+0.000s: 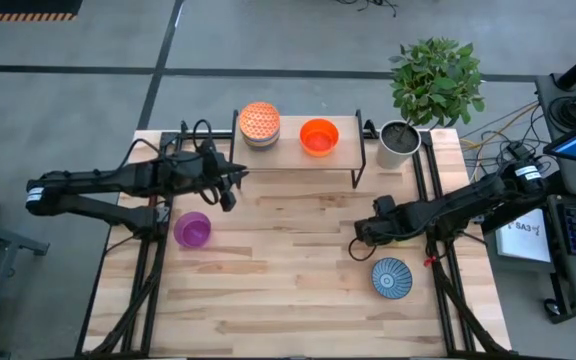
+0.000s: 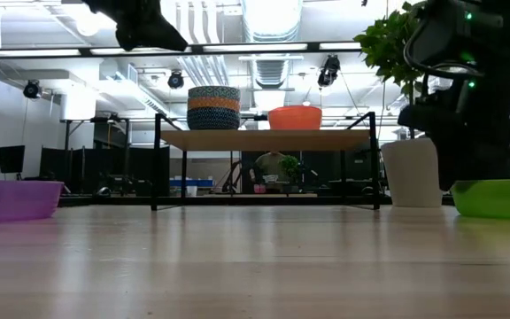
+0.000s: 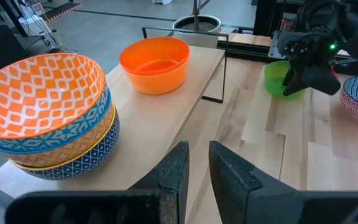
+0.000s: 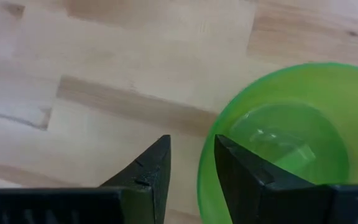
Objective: Place and stack bowls onto a shelf
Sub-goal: Stack the green bowl on top of the orange bowl on the shelf
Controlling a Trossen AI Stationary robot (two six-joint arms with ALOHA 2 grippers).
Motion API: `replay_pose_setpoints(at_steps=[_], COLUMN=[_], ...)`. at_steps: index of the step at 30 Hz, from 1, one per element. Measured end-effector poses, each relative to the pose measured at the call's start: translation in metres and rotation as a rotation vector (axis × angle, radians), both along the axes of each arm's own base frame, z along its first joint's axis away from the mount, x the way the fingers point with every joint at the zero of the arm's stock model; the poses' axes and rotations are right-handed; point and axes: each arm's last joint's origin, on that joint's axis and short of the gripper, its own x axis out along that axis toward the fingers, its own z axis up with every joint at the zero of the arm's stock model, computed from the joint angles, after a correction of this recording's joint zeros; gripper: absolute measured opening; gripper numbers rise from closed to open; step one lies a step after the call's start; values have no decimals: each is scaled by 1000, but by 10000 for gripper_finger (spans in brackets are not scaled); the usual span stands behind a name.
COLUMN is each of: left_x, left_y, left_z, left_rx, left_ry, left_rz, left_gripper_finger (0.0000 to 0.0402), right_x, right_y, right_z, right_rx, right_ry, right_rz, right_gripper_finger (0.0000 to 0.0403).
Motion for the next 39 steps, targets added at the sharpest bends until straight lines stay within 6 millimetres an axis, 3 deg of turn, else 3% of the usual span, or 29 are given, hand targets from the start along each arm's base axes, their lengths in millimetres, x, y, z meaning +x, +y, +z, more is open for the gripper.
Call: replay_pose_setpoints(at_steps=[6, 13, 18, 22, 30, 35, 39], left_x=[2, 3, -1, -12, -34, -41, -45], left_y=[0, 0, 0, -1, -3, -4, -5], left_z=[-11, -26, -28, -19, -5, -18, -34], left_rx=[3, 8, 42, 81, 132, 130, 129], left_ry=[0, -50, -155, -230, -315, -306, -307], left_rz=[-1, -1, -10, -19, -26, -28, -27], left_gripper_finger=[44, 44, 44, 44, 44, 44, 44], right_x=[-1, 0, 5, 22, 54, 62, 65], right_y=[-1, 1, 3, 7, 10, 11, 12], right_z=[-1, -2, 5, 29, 99, 130, 132], right_rx=[-12, 14, 41, 17, -179, -233, -208], right_ry=[-5, -5, -10, -60, -194, -268, -285], right_rz=[-9, 7, 76, 240, 523, 563, 548], right_gripper_finger=[103, 19, 12, 11, 10, 10, 10])
